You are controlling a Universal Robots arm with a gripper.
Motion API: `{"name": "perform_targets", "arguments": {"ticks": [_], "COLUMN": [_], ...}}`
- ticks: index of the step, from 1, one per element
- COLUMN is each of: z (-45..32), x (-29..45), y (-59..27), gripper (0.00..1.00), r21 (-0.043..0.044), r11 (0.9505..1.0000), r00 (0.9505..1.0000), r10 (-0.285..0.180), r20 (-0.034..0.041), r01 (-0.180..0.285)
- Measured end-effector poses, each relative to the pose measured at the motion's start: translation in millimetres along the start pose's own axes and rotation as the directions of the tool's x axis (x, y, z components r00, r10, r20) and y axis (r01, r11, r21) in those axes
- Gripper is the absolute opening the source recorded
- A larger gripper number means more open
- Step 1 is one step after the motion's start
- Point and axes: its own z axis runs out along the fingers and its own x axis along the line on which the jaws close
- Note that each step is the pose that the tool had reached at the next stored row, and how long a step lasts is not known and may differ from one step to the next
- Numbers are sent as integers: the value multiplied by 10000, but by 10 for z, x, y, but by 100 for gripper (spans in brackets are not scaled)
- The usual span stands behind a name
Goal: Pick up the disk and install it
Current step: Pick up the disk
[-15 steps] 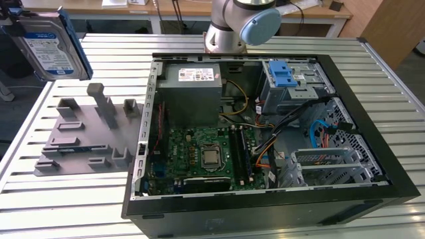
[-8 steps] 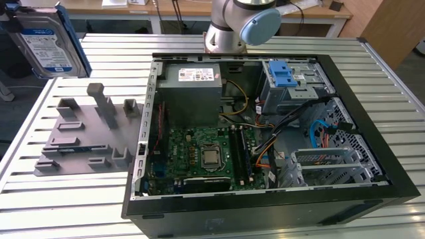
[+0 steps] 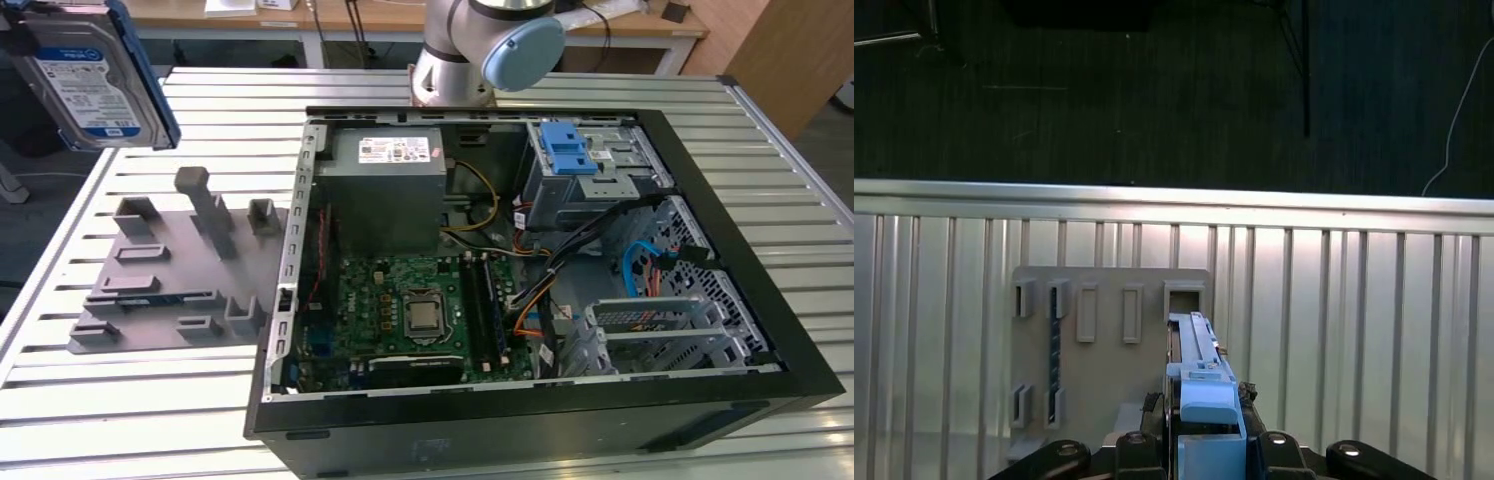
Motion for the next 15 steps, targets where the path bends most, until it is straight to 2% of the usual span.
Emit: {"name": "perform_targets", "arguments": {"ticks": [15], "z": [-108], "x": [0], "y": [0], "gripper": [36], "r21": [1], "r11": [10000], "r00": [10000], "r10": [0], "r20": [1], "r01": [0]}}
